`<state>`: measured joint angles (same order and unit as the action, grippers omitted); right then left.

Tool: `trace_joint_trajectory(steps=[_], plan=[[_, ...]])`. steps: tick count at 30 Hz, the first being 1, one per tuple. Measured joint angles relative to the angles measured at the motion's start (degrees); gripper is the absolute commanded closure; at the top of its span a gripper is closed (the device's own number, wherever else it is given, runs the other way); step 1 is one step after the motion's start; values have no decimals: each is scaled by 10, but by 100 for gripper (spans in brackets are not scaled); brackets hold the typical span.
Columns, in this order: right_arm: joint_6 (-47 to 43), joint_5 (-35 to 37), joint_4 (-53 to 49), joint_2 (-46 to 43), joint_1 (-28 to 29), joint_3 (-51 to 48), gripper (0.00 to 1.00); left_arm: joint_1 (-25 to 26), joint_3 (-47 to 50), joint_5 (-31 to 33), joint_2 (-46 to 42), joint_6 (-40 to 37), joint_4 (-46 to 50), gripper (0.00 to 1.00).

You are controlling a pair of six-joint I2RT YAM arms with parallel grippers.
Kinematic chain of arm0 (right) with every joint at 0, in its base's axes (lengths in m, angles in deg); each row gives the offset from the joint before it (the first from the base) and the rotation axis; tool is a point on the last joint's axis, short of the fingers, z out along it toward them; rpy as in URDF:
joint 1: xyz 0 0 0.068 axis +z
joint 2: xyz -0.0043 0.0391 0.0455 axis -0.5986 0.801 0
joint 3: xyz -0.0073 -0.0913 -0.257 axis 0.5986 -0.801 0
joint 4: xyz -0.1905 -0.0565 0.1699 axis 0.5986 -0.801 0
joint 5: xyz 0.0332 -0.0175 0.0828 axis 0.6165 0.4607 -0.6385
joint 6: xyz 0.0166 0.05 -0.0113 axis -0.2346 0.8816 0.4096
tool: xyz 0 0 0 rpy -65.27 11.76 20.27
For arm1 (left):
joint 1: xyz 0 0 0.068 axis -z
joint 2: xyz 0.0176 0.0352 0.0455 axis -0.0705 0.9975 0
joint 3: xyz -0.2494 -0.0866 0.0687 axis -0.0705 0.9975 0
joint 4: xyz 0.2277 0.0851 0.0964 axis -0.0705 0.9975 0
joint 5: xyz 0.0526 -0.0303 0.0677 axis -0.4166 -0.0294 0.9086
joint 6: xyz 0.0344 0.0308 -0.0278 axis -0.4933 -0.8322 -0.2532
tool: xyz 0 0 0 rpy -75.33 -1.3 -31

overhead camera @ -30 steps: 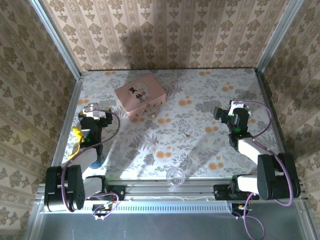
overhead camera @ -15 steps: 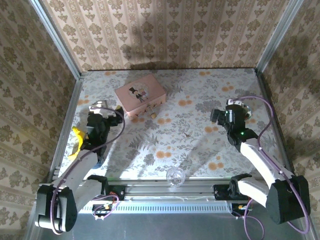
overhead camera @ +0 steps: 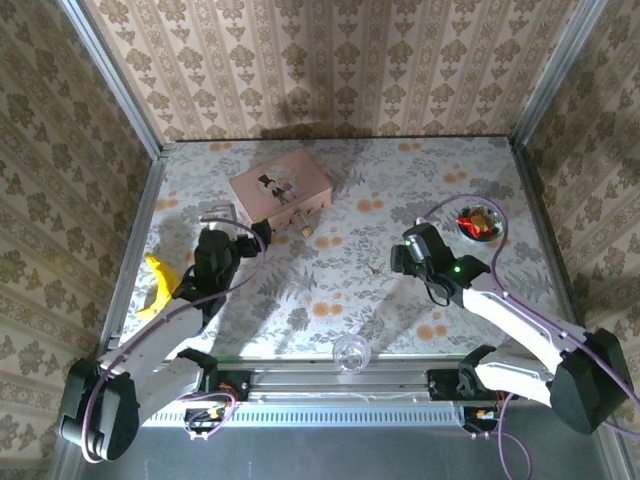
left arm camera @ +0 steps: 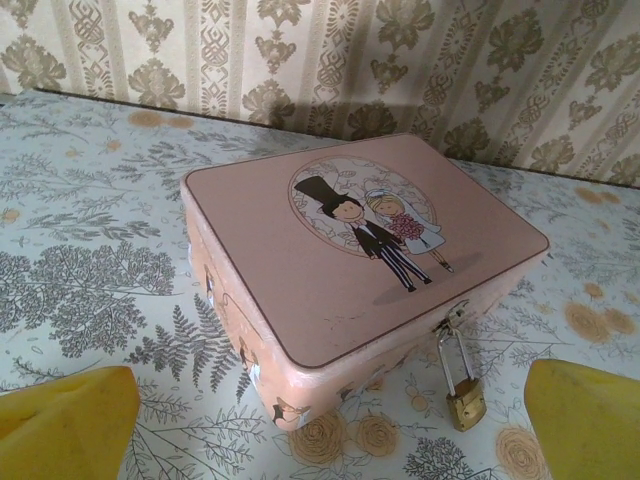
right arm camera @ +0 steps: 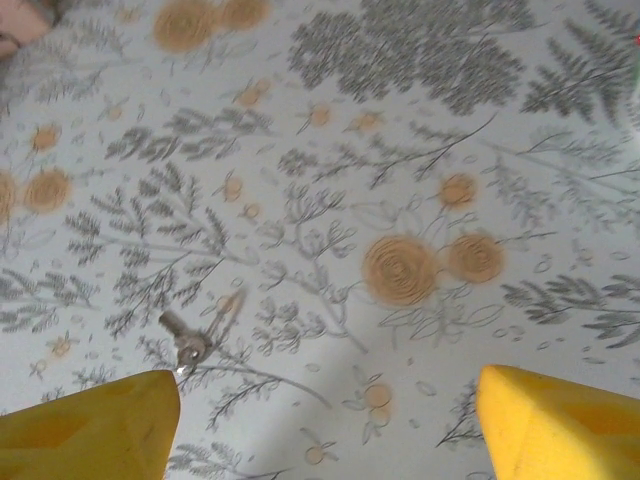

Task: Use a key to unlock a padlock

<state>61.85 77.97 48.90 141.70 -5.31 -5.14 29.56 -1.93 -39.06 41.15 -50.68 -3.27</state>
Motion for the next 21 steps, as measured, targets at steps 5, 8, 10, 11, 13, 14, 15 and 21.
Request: trace_joint_trajectory(steps=[5,8,10,11,13,14,15,21], plan=[[11,-3,-9,76,42,42,34,0,0,4,21,17,0,0],[12,-13,-9,115,55,67,36,0,0,4,26,23,-1,0],[12,-20,-9,139,58,82,37,0,0,7,26,25,-3,0],[12,-24,-9,155,58,89,38,0,0,8,26,26,-4,0],[12,-27,-10,185,58,103,39,0,0,9,26,27,-4,0],[13,-28,-12,200,58,110,40,0,0,10,26,28,-4,0],[14,-28,-14,219,58,118,41,0,0,10,26,28,-4,0],[14,-41,-29,295,58,148,49,0,0,10,28,30,-4,0]])
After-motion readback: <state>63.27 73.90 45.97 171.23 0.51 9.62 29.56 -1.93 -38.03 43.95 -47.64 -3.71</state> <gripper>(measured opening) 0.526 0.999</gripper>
